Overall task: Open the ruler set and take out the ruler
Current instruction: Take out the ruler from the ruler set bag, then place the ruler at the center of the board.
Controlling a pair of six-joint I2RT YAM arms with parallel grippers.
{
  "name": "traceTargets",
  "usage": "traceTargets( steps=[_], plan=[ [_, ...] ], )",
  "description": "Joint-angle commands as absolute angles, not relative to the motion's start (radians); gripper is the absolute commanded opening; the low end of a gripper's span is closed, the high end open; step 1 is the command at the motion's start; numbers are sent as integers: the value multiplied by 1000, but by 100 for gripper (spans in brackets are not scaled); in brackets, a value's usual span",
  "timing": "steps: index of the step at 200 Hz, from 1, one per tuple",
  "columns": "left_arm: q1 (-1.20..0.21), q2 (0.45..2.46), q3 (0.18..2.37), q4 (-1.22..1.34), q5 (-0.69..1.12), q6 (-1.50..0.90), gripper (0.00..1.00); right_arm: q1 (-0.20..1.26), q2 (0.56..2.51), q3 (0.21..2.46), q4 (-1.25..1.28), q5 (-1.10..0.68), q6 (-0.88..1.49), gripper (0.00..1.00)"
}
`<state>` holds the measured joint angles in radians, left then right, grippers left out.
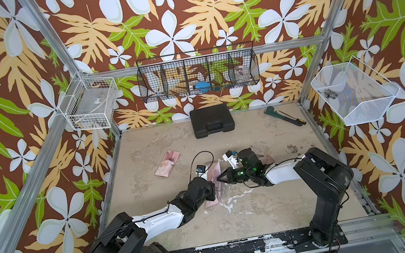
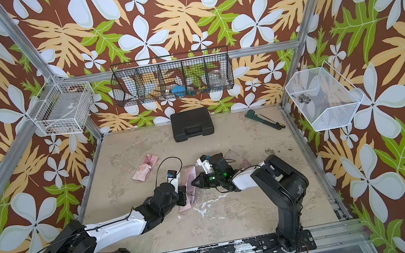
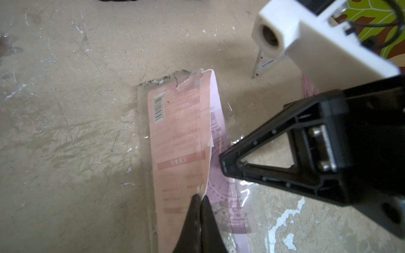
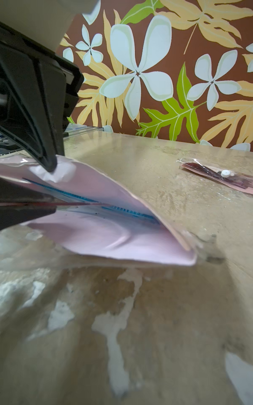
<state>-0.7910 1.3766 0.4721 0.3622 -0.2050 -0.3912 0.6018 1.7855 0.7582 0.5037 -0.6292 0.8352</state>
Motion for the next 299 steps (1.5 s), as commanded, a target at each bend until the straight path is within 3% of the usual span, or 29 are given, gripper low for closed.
traceTargets(
  steps=[1,57,98,124,152,181,225,241,255,268,299],
  plan=[
    [-792,1384,482,340,-234,-399,0,591,1739,746,417,-604,772,2],
    [-791,1393,497,327,-243,-402,0,522,1509,687,289,-605,700,0],
    [-791,1378,499,330,-235,-402,0,263,1394,625,331,-599,784,0],
    [-791,1369,492,341,-231,-404,0,63,1444,590,492,-594,927,0],
    [-791,1372,494,337,-213,-397,0,-61,1568,623,607,-547,1032,0],
    [-791,1363,489,335,-209,-401,0,-109,1681,698,563,-429,1017,0],
    [-792,1351,483,343,-208,-397,0,-117,1818,772,569,-405,1028,0],
    [-791,1347,485,340,-201,-393,0,-117,1845,782,562,-399,1024,11],
    [-791,1340,485,343,-196,-387,0,-117,1851,773,581,-408,1032,29],
    [-791,1334,486,342,-194,-382,0,-116,1835,773,568,-414,1022,40],
    [-791,1321,483,338,-198,-379,0,-110,1682,754,396,-324,957,50]
  ],
)
